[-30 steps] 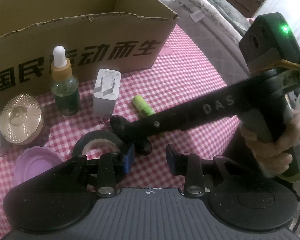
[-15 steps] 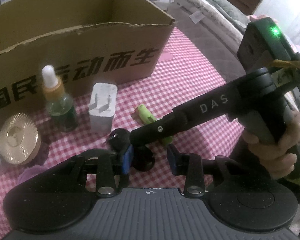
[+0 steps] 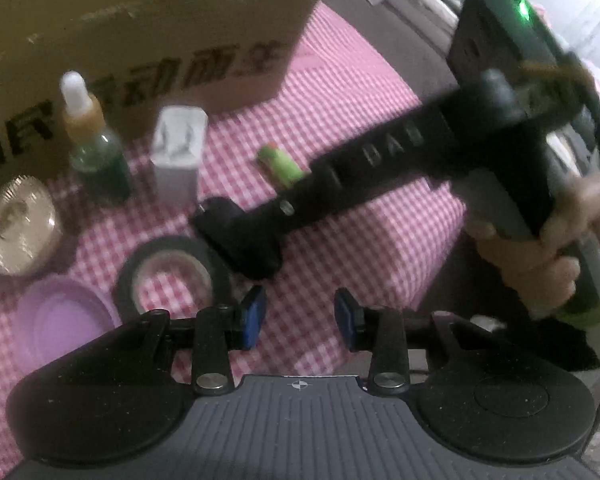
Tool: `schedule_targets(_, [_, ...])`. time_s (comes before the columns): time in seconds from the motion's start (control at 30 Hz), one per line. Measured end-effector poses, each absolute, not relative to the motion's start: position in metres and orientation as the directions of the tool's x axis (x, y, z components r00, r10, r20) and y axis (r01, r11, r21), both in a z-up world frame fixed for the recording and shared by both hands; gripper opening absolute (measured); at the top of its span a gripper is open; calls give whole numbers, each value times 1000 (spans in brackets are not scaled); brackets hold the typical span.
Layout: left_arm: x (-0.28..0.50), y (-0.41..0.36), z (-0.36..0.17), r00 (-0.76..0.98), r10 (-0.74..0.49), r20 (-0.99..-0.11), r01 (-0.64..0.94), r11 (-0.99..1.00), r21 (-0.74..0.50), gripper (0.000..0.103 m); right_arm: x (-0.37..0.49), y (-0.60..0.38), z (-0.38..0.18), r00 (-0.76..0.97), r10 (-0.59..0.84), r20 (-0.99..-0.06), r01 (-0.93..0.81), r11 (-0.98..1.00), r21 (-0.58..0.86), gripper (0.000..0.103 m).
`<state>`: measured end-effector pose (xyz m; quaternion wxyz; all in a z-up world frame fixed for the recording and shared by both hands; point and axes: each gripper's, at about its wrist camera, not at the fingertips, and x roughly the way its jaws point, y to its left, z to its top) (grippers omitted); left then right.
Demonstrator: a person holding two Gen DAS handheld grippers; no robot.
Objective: Organize rigid objects
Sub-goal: 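Grasp the black oval case beside the tape roll with the right gripper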
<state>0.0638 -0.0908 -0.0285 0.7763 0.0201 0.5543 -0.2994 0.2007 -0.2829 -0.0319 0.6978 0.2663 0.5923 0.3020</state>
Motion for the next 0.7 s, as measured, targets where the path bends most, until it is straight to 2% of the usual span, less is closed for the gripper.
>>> schedule_targets(0.2, [64,-97,-32,258,-378,-889,473,852,-225,37,201,-268,-34,115,727,-677,-110,687,719,33])
schedule_targets(0.7, [86,-111,-28,279,-412,-867,495,836,-238,38,199,-295,-30,142,727,-671,-112,686,719,34])
